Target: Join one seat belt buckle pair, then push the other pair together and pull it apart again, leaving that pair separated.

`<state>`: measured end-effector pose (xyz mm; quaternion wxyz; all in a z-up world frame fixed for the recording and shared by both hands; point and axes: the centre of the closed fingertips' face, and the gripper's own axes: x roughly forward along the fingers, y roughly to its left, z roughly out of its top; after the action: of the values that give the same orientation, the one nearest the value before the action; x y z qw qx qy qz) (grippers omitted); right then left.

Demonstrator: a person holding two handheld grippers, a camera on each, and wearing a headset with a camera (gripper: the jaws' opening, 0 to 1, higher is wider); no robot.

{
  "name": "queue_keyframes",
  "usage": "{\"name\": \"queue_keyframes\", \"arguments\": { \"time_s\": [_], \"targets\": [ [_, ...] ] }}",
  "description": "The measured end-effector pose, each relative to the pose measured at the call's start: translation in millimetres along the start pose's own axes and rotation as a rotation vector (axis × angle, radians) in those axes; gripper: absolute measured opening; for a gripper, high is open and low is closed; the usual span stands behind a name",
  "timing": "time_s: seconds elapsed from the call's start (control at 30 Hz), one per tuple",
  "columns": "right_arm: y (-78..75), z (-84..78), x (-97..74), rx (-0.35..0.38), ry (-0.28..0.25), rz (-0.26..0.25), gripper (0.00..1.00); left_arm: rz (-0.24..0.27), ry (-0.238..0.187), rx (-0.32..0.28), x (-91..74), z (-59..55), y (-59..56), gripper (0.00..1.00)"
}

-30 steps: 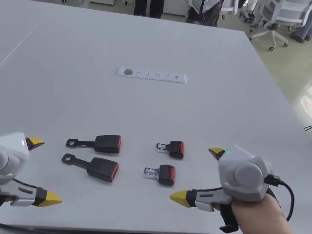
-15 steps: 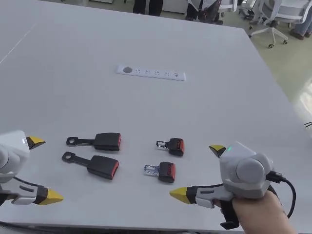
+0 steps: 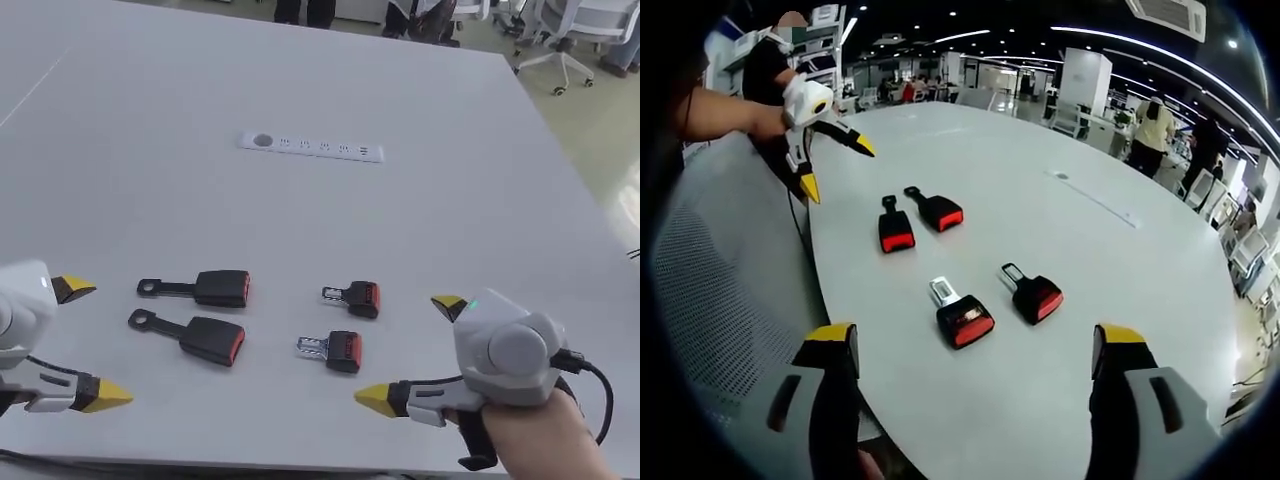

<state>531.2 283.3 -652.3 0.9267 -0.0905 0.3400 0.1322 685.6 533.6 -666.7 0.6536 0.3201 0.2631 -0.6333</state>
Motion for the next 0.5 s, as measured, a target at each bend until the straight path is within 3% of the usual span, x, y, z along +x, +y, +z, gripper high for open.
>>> {"name": "queue_keyframes", "arguments": {
  "time_s": [0.3,0.4,0.5],
  "targets": [
    [4.0,0.9,3.4,-0.025,0.014,0.042,0.89,-0.038,0.007,0.04,1.3,3.2,-4.9,0.82],
    [12.7,3.2,5.8,-0.016,0.0,0.099,0.84,-0.061,0.013,0.066,3.0,4.8,-6.8,0.8],
    [14.9,5.7,6.3,-0.031,-0.009,0.108,0.77,-0.073,0.013,0.075,3.4,7.6,-4.6,0.75]
  ]
}}
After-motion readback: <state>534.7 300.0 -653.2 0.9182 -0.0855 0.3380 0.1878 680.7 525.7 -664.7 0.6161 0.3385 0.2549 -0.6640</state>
